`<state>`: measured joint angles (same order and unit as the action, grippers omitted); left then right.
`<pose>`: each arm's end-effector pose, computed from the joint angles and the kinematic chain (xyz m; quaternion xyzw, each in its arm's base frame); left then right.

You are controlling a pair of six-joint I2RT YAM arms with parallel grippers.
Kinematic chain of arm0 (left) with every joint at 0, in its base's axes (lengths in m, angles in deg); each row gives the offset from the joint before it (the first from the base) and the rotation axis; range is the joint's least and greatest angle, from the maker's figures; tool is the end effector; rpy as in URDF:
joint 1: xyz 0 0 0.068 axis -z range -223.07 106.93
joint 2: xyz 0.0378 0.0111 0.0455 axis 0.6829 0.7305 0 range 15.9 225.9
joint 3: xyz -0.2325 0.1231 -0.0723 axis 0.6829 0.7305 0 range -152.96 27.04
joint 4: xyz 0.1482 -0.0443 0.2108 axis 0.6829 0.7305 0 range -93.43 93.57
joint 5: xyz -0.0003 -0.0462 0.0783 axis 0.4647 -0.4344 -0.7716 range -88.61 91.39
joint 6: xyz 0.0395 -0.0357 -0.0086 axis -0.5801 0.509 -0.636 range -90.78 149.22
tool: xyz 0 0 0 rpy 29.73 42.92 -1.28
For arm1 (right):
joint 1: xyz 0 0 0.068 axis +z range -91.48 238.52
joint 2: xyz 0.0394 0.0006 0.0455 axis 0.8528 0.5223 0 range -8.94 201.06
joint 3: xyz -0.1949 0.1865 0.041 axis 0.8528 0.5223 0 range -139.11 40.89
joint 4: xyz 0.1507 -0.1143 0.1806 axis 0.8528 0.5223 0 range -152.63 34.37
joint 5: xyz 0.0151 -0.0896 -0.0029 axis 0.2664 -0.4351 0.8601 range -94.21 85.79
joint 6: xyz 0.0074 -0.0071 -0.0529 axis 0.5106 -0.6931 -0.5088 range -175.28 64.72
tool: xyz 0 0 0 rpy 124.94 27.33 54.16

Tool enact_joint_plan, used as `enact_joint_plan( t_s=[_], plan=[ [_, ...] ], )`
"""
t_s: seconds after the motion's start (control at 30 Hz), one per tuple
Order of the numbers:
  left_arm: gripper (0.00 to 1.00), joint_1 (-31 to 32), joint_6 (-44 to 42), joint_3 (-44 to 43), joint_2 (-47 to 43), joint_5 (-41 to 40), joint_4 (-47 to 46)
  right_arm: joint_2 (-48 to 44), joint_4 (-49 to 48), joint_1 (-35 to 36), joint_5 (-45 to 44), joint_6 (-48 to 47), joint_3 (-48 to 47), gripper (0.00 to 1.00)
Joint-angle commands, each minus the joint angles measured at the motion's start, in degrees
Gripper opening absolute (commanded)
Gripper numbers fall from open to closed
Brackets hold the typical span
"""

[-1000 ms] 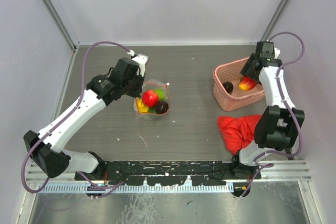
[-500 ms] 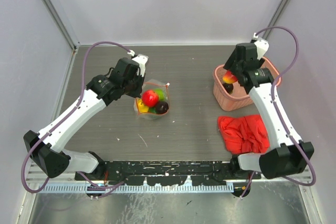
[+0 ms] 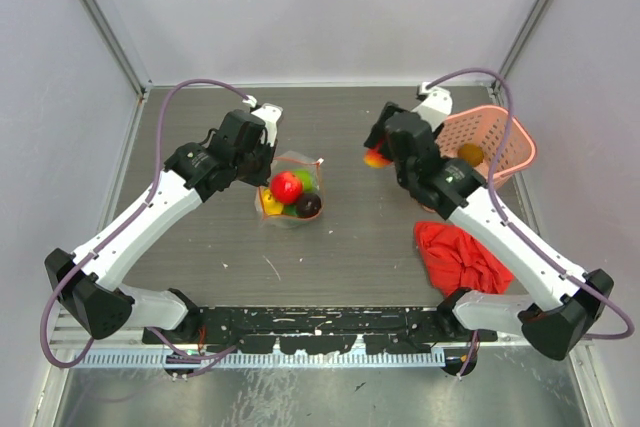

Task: Place the food in the zip-top bag and seal the zipper
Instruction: Pick up the fake fruit from the bin, then place the fake fruit in the zipper food storage bag.

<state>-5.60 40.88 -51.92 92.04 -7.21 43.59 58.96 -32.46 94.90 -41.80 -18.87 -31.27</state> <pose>0.2230 -0.1642 0.3656 0.1767 0.9019 -0.0985 0.3816 0.2162 0.1323 0.3916 0.1711 0.8024 0.0782 0.5664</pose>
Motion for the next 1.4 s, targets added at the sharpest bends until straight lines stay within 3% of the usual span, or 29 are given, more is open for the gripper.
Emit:
enact_joint_plan(
  t_s=[0.0,0.43,0.73,1.03,1.37],
  plan=[
    [0.00,-0.2,1.6,-3.1,-1.1,0.5,-1.2,-0.2,-9.8,8.5,-8.2,1.4,1.1,0.24],
    [0.00,-0.2,6.4,-7.0,2.0,4.3,0.0,1.4,-34.3,27.1,-15.1,-6.9,10.4,0.25],
    [0.00,-0.2,8.5,-6.9,3.1,6.6,2.0,5.9,-49.7,31.7,-14.9,-10.1,16.5,0.28],
    [0.00,-0.2,9.8,-5.8,3.0,8.5,1.8,11.0,-56.1,32.8,-16.4,-8.7,20.8,0.32],
    [0.00,-0.2,10.1,-4.5,2.9,8.4,1.0,11.4,-54.3,32.8,-11.8,-1.1,22.7,0.63]
  ],
)
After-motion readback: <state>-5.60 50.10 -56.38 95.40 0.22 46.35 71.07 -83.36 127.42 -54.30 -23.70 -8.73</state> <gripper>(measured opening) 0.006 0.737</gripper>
